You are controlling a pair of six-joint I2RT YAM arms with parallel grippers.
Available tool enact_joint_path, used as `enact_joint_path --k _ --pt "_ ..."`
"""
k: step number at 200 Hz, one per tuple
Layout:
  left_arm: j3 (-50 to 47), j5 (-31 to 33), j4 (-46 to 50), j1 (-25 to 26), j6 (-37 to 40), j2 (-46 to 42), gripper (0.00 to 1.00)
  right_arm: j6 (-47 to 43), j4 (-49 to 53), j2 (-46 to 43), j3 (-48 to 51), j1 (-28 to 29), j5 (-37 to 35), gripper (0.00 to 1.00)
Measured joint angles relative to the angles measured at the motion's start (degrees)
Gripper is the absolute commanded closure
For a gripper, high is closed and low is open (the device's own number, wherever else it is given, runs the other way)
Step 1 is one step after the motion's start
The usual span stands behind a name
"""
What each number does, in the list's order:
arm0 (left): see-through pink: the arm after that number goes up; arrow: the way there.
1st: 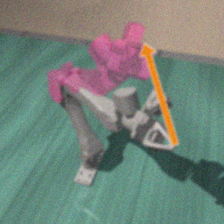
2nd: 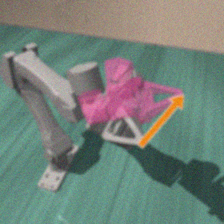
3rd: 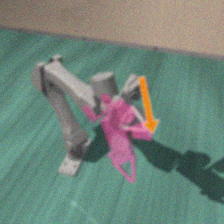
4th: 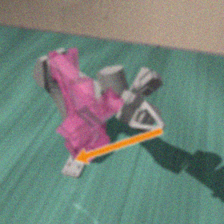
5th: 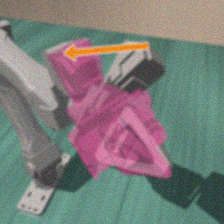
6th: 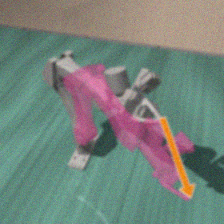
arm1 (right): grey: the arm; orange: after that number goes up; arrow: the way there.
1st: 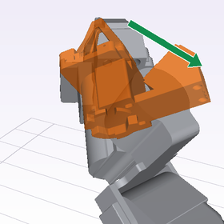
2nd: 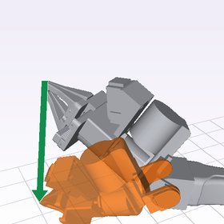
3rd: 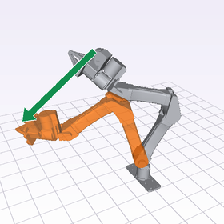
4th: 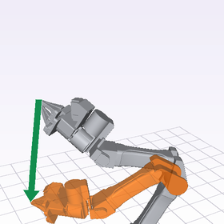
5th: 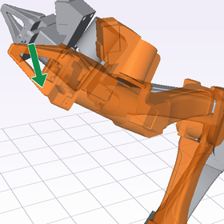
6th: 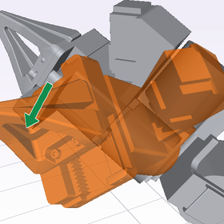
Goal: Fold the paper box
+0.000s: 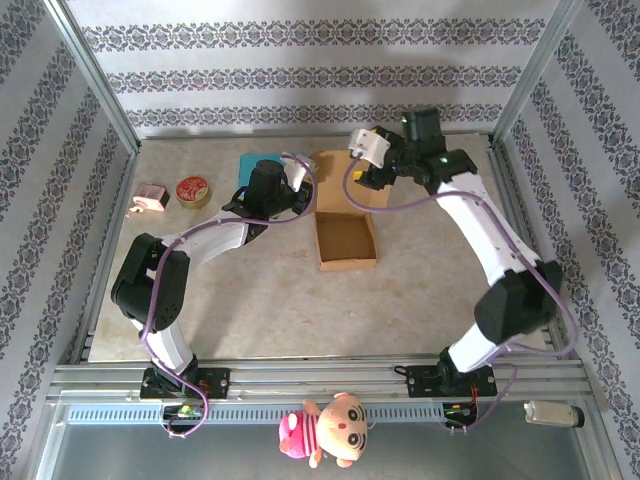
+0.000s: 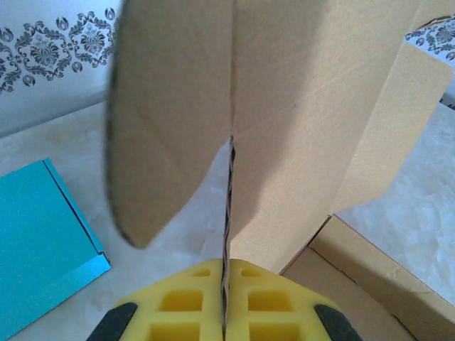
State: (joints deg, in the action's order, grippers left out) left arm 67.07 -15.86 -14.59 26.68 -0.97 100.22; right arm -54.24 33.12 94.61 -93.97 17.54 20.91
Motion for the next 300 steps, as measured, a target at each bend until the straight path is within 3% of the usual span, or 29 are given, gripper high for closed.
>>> enact_joint_path --k 27,53,107,126,158,179,198,215,223,242,258,300 --pt "0.0 -0.4 0.0 0.0 1.1 -0.4 1.0 -3.4 6.1 7.0 -5.4 1.0 -0.5 0.54" --pt "-0.1 -0.3 0.0 0.2 2.1 -0.6 1.0 -5.4 9.6 9.4 -6.7 1.4 -1.2 0.64" --pt "-0.6 -0.3 0.0 0.3 3.6 -0.9 1.0 -9.8 11.2 8.2 -7.6 2.1 -4.0 0.26" --pt "-0.6 -0.2 0.0 0.3 3.8 -0.9 1.0 -11.3 10.2 6.8 -7.6 2.1 -4.9 0.2" --pt "-0.6 -0.2 0.0 0.3 4.0 -0.9 1.0 -12.2 9.0 7.1 -10.0 2.1 -6.1 0.21" --pt "-0.6 -0.1 0.0 0.3 4.1 -0.9 1.0 -12.4 9.4 10.0 -13.9 2.1 -6.4 0.32" --pt "-0.6 0.0 0.0 0.4 4.2 -0.9 1.0 -12.1 10.6 13.4 -17.5 2.1 -6.3 0.54" --pt "-0.6 0.2 0.0 0.4 4.3 -0.9 0.98 -11.7 11.7 15.5 -18.4 2.1 -6.4 0.68" --pt "-0.6 0.5 0.0 0.4 4.3 -0.9 0.94 -11.3 12.3 16.0 -18.4 2.1 -6.3 0.76" --pt "-0.9 1.9 0.2 0.5 4.4 -1.2 0.73 -11.1 13.2 16.1 -18.4 2.1 -6.4 0.94" --pt "-0.9 3.4 0.7 0.7 4.2 -1.5 0.69 -10.5 13.6 16.0 -18.4 2.4 -7.2 0.99" --pt "-0.9 5.5 4.7 0.2 3.9 -2.1 0.55 -9.8 12.8 13.4 -15.1 4.4 -10.7 0.99"
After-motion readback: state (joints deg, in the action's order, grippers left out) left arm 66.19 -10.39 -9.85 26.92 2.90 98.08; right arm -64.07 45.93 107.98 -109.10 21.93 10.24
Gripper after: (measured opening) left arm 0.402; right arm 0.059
